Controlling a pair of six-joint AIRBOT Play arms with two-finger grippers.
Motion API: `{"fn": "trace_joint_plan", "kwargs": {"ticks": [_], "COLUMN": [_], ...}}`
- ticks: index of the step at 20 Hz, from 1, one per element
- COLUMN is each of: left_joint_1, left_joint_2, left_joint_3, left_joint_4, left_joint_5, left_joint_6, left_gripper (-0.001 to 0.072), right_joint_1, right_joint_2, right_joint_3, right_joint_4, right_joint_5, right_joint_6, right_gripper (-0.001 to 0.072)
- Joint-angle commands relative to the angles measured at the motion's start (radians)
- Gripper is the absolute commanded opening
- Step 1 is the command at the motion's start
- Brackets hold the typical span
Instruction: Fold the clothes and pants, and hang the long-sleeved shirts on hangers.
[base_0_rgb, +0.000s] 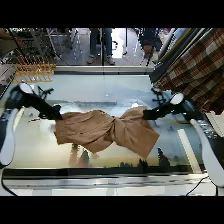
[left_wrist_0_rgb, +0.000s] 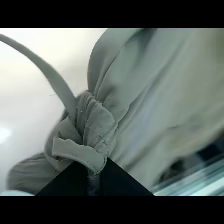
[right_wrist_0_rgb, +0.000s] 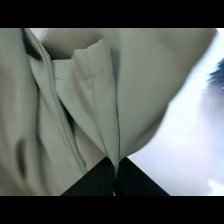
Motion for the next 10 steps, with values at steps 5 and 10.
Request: {"fn": "trace_joint_plan", "kwargs": {"ticks": [5, 10], "left_joint_1": [0.320, 0.486], "left_joint_2": [0.382, 0.515], "left_joint_3": [0.174, 0.174], "left_joint_4": [-0.571, -0.513], "left_joint_5": [0.077, 0.018], "left_joint_6": [0.014, 0.014], "left_gripper": [0.0015, 0.0015], "right_joint_1": [-0.218, -0.269], "right_joint_2": [0.491, 0.639], "right_joint_3": [0.316, 0.338], "right_joint_4": [-0.236, -0.203], "right_joint_5": [0.200, 0.298], "right_joint_6": [0.106, 0.117], "right_gripper": [0.0016, 0.0016]}}
